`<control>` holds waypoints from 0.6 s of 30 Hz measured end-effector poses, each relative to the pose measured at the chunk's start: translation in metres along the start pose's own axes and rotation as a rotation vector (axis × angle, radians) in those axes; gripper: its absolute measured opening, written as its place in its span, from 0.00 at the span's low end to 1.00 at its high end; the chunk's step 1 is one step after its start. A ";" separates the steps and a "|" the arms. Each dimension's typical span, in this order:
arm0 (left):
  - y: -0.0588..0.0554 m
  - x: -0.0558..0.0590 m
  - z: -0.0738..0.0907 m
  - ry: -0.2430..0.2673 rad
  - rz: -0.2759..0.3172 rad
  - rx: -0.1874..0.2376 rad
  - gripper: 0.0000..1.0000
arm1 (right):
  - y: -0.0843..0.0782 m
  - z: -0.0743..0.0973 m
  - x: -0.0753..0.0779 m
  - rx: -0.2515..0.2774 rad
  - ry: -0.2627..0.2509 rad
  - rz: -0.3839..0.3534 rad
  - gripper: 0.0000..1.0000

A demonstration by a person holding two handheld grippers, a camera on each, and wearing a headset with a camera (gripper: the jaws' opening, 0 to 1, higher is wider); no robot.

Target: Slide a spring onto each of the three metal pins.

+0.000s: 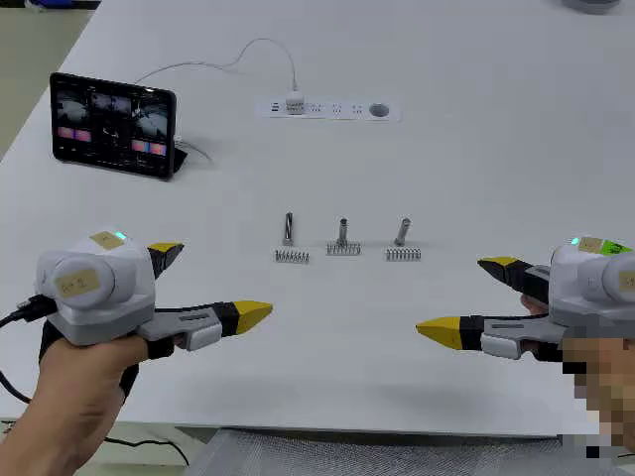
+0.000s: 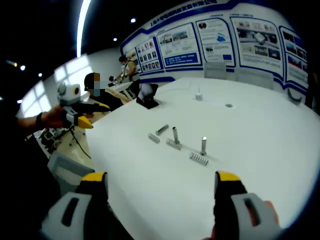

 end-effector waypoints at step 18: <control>0.001 0.003 -0.008 -0.006 0.000 -0.009 0.91 | -0.004 -0.001 -0.007 -0.013 0.030 0.026 0.93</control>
Point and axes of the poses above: the centre of the closed fingertips' face, and the gripper's own axes: z roughly backward along the fingers, x roughly to its right, y roughly out of its top, the point moved 6 cm from there along z, roughly backward along the fingers, and after that the axes turned 5 degrees about -y, right-handed, at the moved point
